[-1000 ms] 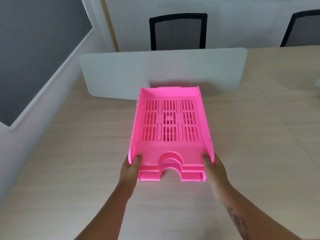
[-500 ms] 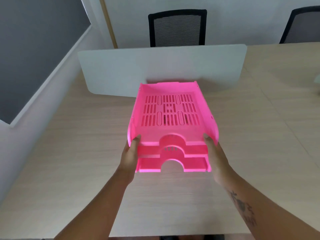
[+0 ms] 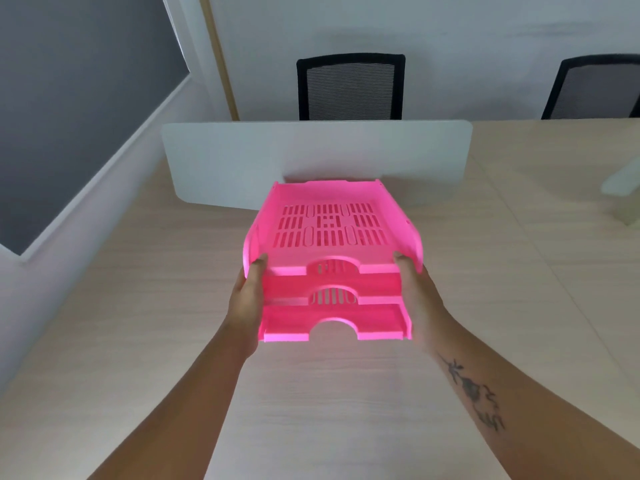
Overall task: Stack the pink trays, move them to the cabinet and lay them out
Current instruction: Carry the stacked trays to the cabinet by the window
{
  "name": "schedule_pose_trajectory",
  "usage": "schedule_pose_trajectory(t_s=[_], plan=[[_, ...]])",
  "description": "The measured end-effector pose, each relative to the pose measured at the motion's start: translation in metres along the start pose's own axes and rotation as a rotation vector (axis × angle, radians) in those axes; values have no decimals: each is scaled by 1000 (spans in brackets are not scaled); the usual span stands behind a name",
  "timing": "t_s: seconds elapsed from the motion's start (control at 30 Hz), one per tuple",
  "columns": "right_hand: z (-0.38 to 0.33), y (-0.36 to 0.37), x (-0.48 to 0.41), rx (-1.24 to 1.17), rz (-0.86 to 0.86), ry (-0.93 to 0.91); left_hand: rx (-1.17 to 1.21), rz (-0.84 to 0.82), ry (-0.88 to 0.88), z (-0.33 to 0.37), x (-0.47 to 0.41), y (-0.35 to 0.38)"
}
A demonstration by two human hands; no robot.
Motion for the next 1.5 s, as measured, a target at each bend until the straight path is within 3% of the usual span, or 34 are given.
schedule_pose_trajectory(t_s=[0.2, 0.4, 0.63, 0.9, 1.1, 1.33, 1.5], plan=[[-30, -31, 23, -5, -49, -42, 56, 90, 41, 15, 38, 35], [-47, -72, 43, 13, -222, -82, 103, 239, 156, 13, 107, 69], [-30, -38, 112, 80, -590, -40, 169, 642, 306, -16, 262, 41], [23, 56, 287, 191, -1125, -29, 240, 1157, 402, -74, 497, -29], [75, 102, 451, 226, -1495, -16, 300, 1371, 498, -137, 670, -53], [153, 117, 639, 244, -1819, -8, 367, 1598, 565, -211, 845, -74], [223, 134, 741, 270, -1840, -62, 399, 1687, 541, -263, 936, -121]])
Point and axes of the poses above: each hand's wrist, its own x-axis away from the middle knuckle, its own y-axis out of the palm, z = x × y, the point moved 2 cm from there along -x, towards the middle knuckle, and after that the axes turned 1 degree about -y, right-handed, at the moved point
